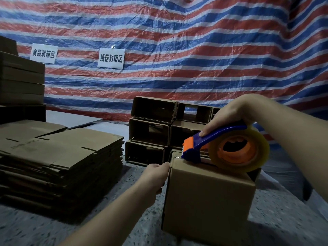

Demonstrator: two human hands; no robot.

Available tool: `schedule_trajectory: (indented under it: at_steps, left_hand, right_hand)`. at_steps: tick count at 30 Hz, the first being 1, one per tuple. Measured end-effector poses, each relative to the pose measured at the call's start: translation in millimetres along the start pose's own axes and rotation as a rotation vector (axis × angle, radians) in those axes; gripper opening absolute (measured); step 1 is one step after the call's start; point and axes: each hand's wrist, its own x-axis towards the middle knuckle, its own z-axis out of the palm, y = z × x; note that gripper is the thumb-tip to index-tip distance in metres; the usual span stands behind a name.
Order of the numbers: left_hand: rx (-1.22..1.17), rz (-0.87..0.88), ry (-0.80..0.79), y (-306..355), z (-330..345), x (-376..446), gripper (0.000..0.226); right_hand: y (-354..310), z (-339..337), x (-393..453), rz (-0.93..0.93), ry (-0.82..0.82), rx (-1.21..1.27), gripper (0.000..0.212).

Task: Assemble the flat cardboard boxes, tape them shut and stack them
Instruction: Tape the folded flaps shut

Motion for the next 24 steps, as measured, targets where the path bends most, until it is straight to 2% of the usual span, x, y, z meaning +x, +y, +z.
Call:
schedule_trajectory:
  at_steps: [3,7,9,11,13,14,16,17,20,22,23,24]
  left_hand:
    - [-0.019,-0.058,0.012,1,2,1,0.038]
    - [-0.073,-0.233,-0.043,-17,1,-8,0.070]
    - [-0.106,-0.305,-0.078,-23,0,-17,0.076]
    - [-0.079,-0.240,0.038,-16,-4,-14,0.064]
    - [-0.098,-0.061,0.183,4,-10,-6,0.046]
    - [-0.109,0.028,0.200,17,-11,-3,0.040]
    - [-0.077,0.136,0.150,40,-6,-5,0.038]
    - [-0.040,0.136,0.093,46,-1,-7,0.043]
    - [0.022,0.019,-0.077,47,13,-12,0.048]
    - [0.038,0.002,-0.134,44,15,-10,0.030]
    - [0.063,0.005,-0.126,43,15,-9,0.009]
    - [0.088,0.011,-0.124,44,14,-9,0.010]
  right_hand:
    - [-1,0,1,-0.003,0.000,-0.002,0.070]
    - [0,1,2,-0.003,0.002,0.003,0.066]
    - [-1,1,2,0.007,-0.002,0.011,0.063]
    - [-1,1,2,0.006,-0.001,0.008,0.063]
    - [-2,1,2,0.003,0.000,0.005,0.063]
    - [-2,2,2,0.002,-0.001,0.006,0.063]
    - [-2,2,1,0.002,-0.011,0.014,0.063]
    - [-1,2,1,0.002,-0.013,0.018,0.062]
    - [-2,3,-1,-0.001,-0.014,0.018,0.060]
    - [-2,3,0,0.000,-0.009,0.015,0.062]
    - [-2,3,0,0.004,-0.007,0.014,0.064]
    - [-2,2,0,0.013,-0.002,0.005,0.066]
